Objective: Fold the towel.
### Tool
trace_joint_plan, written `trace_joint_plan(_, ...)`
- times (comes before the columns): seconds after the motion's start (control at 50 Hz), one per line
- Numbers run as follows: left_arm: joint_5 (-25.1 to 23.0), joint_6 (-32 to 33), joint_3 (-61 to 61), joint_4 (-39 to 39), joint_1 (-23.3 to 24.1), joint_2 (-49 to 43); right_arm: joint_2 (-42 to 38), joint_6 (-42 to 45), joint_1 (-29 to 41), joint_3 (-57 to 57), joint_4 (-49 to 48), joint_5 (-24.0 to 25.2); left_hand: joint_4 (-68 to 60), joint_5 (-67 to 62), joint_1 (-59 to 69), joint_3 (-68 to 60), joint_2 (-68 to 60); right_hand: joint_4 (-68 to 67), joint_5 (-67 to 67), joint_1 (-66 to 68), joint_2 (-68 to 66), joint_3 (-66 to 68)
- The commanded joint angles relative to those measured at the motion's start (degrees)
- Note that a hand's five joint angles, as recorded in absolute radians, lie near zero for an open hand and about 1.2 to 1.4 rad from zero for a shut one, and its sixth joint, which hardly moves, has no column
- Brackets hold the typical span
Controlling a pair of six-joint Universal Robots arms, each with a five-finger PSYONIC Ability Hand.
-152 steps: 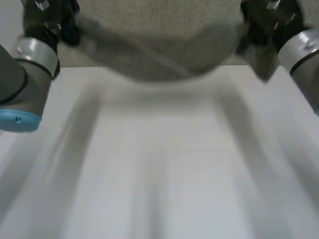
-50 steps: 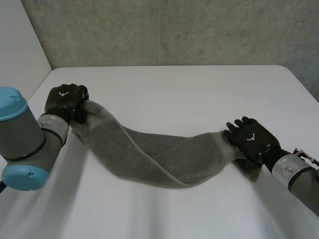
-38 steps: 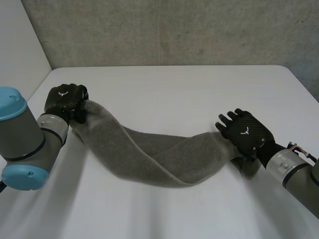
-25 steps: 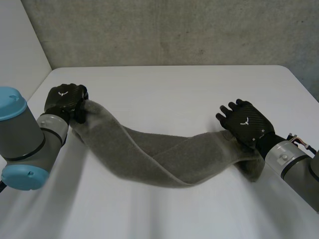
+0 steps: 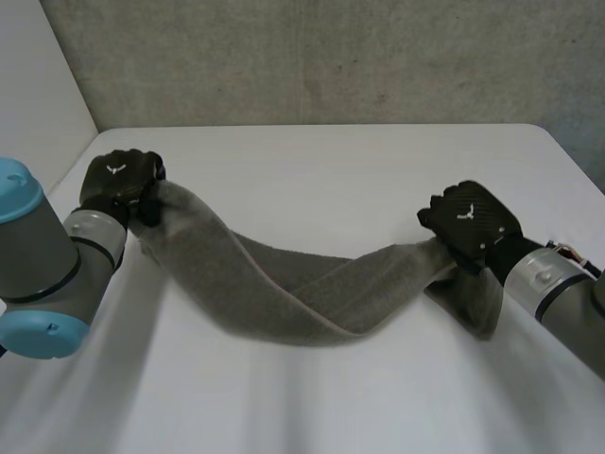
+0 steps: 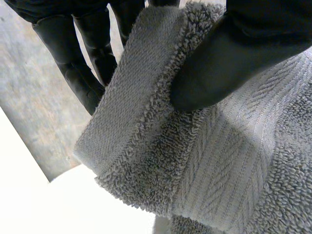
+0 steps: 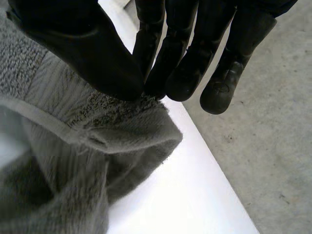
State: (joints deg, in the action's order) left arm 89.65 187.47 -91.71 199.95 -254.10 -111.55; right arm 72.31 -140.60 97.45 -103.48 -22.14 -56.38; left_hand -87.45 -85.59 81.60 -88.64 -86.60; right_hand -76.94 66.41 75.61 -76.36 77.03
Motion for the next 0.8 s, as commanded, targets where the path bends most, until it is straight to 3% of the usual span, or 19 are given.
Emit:
trace_joint_plan(0.02,0.00,-0.88,0.39,-0.70,0.09,5.63,2.22,-15.56,-0.42,9.24,12.00,0.57,7.45,15.59,-1.60,8.64,6.60,-3.06,3.59,4.39,-3.64,2.97)
trace_joint_plan(0.3,-0.09,-4.04,3.38,-9.14,-0.17,18.21,12.24,-20.15,-0.68,27.80,37.34,-0.05,7.45,15.59,-1.60,8.64,6.60,-3.06,3.59,4.39,-3.64,2.97)
trace_joint_plan(0.34,-0.17,-6.41,3.91,-10.28,-0.17,20.75,14.00,-19.45,-1.38,32.00,44.69,0.65,7.45,15.59,-1.60,8.64,6.60,-3.06,3.59,4.39,-3.64,2.97)
trace_joint_plan(0.44,-0.26,-6.86,3.38,-12.21,-0.35,20.76,11.64,-14.73,-3.40,33.78,52.35,1.36,7.45,15.59,-1.60,8.64,6.60,-3.06,3.59,4.39,-3.64,2.97)
trace_joint_plan(0.56,-0.26,-6.59,3.73,-15.81,-0.35,10.51,1.72,-1.89,-3.05,34.74,59.83,-0.57,7.45,15.59,-1.60,8.64,6.60,-3.06,3.59,4.39,-3.64,2.97)
trace_joint_plan(0.68,0.17,-3.53,11.09,-19.60,-0.35,-1.37,-8.48,-1.52,-2.96,41.66,60.37,-4.34,7.45,15.59,-1.60,8.64,6.60,-3.06,3.59,4.39,-3.64,2.97)
trace_joint_plan(0.8,-0.17,-2.11,19.55,-19.69,0.18,-5.61,-12.80,-5.56,-1.12,49.07,54.22,-6.38,7.45,15.59,-1.60,8.64,6.60,-3.06,3.59,4.39,-3.64,2.97)
